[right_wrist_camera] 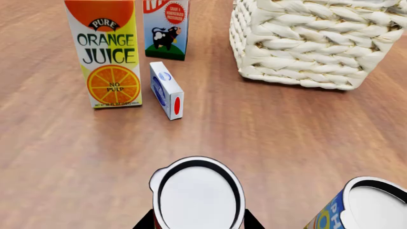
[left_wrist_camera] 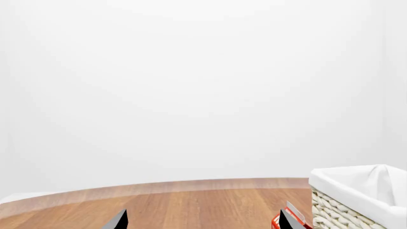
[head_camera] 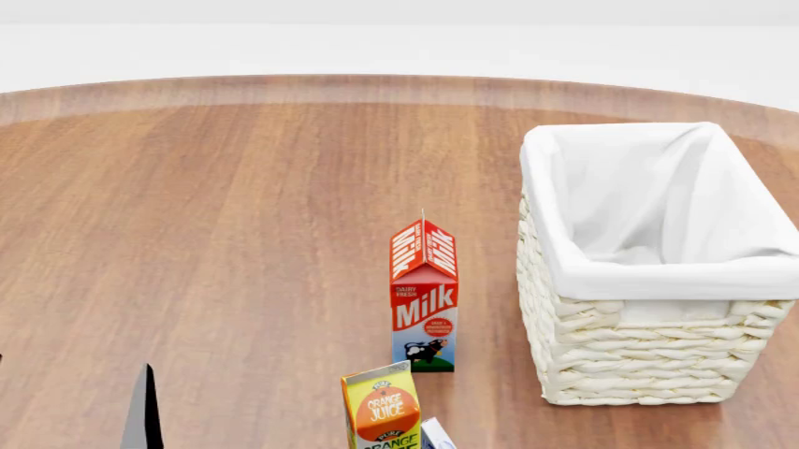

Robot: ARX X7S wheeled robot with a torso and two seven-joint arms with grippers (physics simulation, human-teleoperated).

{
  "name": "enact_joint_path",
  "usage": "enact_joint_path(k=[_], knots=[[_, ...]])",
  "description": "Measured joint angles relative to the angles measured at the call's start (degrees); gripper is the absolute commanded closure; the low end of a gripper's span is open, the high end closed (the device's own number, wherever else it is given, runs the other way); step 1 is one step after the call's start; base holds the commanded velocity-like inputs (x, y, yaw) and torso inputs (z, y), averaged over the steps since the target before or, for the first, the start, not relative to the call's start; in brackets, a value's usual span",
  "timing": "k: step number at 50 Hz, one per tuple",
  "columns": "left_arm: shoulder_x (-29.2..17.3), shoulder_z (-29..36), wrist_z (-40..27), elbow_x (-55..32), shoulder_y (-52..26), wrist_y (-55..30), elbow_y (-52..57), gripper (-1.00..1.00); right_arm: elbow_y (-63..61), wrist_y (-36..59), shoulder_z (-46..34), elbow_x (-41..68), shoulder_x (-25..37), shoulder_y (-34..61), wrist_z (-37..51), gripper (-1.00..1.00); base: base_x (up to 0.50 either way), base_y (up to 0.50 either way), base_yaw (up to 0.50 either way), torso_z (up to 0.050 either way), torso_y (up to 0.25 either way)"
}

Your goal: Pick up the tomato sauce, and put it in the basket.

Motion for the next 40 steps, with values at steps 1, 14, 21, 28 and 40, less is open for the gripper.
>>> enact_joint_path(k=[1, 14, 21, 28, 40], knots=[[0.0, 0.0, 0.0, 0.0, 0.0, 0.0, 0.0, -1.0, 0.0, 0.0, 0.0, 0.0, 0.0, 0.1, 0.1, 1.0, 0.0, 0.0, 0.0, 0.0, 0.0], [-0.5, 0.5, -0.5, -0.4, -0.2, -0.1, -0.3, -1.0, -1.7, -1.4, -0.1, 0.8, 0.5, -0.6, 1.1, 1.0, 0.0, 0.0, 0.0, 0.0, 0.0], [-0.7, 0.7, -0.7, -0.7, -0.2, -0.2, -0.3, -1.0, -9.2, -0.9, 1.1, 1.5, 1.7, -1.8, 1.7, 1.0, 0.0, 0.0, 0.0, 0.0, 0.0], [-0.9, 0.8, -1.0, -1.1, -0.4, -0.5, -0.2, -1.0, -18.4, 1.7, 3.0, 2.8, 3.2, -1.6, 2.4, 1.0, 0.0, 0.0, 0.0, 0.0, 0.0], [-1.3, 0.9, -1.5, -1.6, -0.6, -0.9, 0.1, -1.0, -29.1, 6.8, 6.5, 5.3, 5.0, 4.2, 3.8, 1.0, 0.0, 0.0, 0.0, 0.0, 0.0]])
